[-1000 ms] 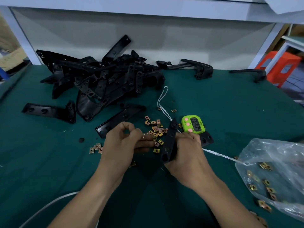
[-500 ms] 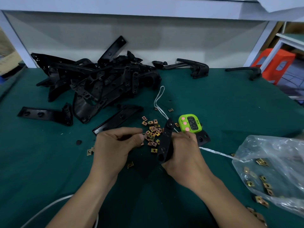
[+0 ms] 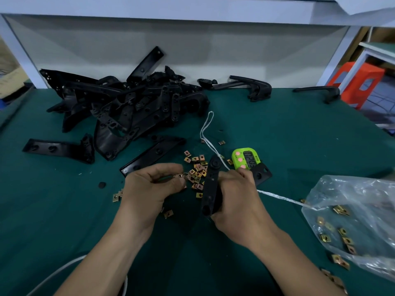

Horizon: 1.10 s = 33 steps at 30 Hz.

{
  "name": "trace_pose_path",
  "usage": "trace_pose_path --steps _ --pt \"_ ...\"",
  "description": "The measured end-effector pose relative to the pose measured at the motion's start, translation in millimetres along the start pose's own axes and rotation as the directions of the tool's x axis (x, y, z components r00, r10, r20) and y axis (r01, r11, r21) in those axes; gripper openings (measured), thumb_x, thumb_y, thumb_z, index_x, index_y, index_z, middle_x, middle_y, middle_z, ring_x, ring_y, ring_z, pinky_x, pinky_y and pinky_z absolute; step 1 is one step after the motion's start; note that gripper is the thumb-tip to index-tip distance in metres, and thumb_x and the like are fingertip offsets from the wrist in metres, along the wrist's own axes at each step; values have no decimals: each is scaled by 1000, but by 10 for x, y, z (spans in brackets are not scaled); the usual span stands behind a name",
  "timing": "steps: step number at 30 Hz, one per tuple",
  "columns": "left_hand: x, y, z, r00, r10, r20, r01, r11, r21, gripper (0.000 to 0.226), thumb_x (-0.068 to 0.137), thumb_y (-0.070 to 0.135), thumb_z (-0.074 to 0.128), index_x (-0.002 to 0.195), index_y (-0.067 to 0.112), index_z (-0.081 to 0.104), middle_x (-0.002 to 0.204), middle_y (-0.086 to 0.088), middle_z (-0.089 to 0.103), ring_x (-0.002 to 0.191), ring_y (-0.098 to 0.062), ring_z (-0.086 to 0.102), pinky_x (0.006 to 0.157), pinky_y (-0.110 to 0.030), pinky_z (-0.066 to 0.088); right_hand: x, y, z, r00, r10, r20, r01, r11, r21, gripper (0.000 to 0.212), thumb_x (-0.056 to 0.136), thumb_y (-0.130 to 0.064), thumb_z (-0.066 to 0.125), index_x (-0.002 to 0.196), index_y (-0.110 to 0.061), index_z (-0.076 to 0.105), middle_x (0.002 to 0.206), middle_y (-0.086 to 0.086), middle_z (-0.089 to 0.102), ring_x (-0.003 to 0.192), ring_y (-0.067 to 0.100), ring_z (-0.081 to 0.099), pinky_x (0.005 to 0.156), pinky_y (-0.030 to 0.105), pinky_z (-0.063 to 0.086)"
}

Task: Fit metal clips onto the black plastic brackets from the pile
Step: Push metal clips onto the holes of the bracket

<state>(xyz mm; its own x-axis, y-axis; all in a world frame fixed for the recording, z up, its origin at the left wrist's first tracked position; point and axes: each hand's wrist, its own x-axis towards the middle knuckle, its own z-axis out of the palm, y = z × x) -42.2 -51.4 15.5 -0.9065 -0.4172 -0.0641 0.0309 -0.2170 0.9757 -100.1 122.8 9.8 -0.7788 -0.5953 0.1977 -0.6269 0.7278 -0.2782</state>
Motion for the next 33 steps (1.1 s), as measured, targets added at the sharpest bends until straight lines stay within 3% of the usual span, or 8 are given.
trace_pose_path --steps 4,11,17,21,29,33 --pt "-25 18 -5 995 37 96 -36 999 -9 28 51 19 87 78 19 81 80 -5 77 72 -11 71 66 -16 54 3 -16 -21 998 -48 46 50 997 -61 26 54 -20 68 71 -29 51 74 -14 47 80 9 48 94 21 23" --pt "-78 10 82 991 -3 133 2 1000 10 26 71 -7 77 81 17 83 81 -6 78 73 -9 71 67 -16 55 -4 -48 -38 996 -87 24 89 991 -103 29 53 -24 74 67 -27 49 70 -12 53 79 15 54 99 29 29" --pt "-98 76 76 980 -128 152 140 988 -65 24 73 18 72 94 17 82 90 -13 78 79 -19 76 65 -25 59 9 -39 -43 996 -81 48 87 985 -148 26 54 -26 72 72 -29 53 73 -16 46 86 13 53 107 25 22" --pt "-93 94 64 978 -156 135 165 985 -55 23 67 23 76 88 15 82 87 -12 78 74 -20 75 64 -25 59 -10 -43 -49 995 -97 0 96 981 -167 30 50 -25 75 67 -28 51 69 -14 48 80 16 54 104 27 24" --pt "-76 85 39 978 -185 93 195 974 -115 18 66 21 76 82 13 82 87 -15 77 74 -21 75 64 -26 59 -21 -48 -52 990 -128 -50 118 979 -169 35 42 -18 73 63 -27 46 66 -11 50 75 17 53 99 32 30" --pt "-95 104 43 972 -171 160 183 981 -64 17 68 20 76 83 14 81 83 -12 77 71 -19 74 62 -24 58 -19 -46 -61 985 -164 -58 150 971 -189 44 39 -17 74 62 -27 37 63 -11 48 71 18 52 94 35 36"
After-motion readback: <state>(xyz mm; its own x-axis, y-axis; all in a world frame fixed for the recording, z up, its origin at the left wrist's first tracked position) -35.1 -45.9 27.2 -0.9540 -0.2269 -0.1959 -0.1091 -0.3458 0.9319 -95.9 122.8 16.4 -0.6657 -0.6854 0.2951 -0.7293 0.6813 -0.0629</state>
